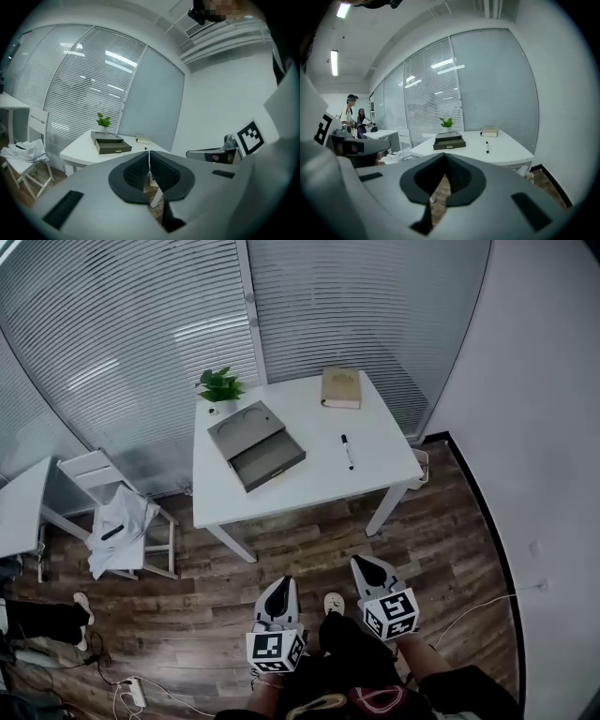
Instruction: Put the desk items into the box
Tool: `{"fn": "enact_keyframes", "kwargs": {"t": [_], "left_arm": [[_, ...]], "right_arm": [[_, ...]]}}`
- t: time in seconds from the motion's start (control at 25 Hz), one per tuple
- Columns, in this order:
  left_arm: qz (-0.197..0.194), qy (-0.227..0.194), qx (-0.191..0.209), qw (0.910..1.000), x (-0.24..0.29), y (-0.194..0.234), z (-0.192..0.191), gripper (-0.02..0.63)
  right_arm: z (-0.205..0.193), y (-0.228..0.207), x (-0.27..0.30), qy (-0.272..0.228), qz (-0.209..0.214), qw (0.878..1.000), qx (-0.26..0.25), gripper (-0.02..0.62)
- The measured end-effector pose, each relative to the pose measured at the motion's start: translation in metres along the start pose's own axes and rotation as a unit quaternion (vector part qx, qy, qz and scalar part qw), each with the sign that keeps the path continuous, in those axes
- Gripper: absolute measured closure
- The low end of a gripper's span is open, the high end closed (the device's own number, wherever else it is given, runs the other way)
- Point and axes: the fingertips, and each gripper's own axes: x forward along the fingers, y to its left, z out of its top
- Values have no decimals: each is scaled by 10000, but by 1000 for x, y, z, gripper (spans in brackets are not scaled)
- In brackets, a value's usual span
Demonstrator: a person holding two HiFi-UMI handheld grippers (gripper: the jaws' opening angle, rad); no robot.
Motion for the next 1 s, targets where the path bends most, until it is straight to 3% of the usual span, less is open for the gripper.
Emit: {"fn": "enact_keyframes", "kwargs": {"t": [0.24,0.64,1.0], "left_arm": [[54,63,177,9998,77,-6,17,584],[281,43,30,9996,171,-5,29,584],[625,16,69,9980,198,4,38,584]], "right_arm": [[16,-49,47,63,255,9996,85,588],[32,-109,111,314,612,9976,-119,588],[34,-135,142,490,788,9956,-135,588]]}}
